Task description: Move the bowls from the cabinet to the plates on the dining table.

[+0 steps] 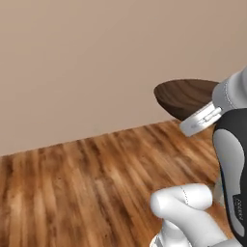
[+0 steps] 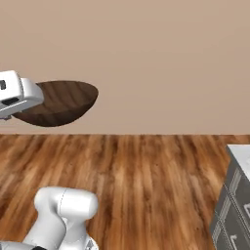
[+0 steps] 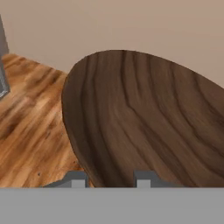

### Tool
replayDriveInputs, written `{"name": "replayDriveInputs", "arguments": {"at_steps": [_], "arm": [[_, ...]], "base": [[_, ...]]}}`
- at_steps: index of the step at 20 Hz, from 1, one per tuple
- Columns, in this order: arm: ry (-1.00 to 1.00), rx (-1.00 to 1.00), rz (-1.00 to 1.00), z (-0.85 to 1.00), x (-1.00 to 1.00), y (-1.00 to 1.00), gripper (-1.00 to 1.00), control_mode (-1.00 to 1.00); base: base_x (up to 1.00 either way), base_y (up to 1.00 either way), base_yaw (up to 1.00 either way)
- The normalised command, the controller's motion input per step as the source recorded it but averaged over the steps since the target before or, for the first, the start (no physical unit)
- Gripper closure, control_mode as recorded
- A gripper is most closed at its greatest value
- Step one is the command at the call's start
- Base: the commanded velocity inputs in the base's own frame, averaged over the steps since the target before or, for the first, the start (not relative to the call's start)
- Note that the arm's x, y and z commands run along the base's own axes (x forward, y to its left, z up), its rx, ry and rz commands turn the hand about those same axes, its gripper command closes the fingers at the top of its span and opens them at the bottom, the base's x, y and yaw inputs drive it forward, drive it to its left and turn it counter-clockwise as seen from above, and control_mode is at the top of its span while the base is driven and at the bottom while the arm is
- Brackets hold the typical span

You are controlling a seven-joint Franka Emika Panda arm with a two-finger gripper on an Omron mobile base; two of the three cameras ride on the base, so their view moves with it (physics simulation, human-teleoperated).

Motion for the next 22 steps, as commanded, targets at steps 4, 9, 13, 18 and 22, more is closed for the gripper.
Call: {"name": "replayDriveInputs", "arguments": {"at_steps": [4,9,13,18,22], "arm": [[0.00,0.00,0.00,0.00,0.00,0.00,1.00,1.00],[0.00,0.00,0.00,0.00,0.00,0.00,1.00,1.00],[0.00,0.00,0.00,0.00,0.00,0.00,1.00,1.00],[0.00,0.00,0.00,0.00,0.00,0.00,1.00,1.00],[0.00,0.00,0.00,0.00,0.00,0.00,1.00,1.00]], "base": [[-0.33,-0.27,-0.54],[-0.44,-0.42,-0.55],[-0.52,-0.43,-0.56],[-0.63,-0.33,-0.51],[-0.74,-0.38,-0.46]]}}
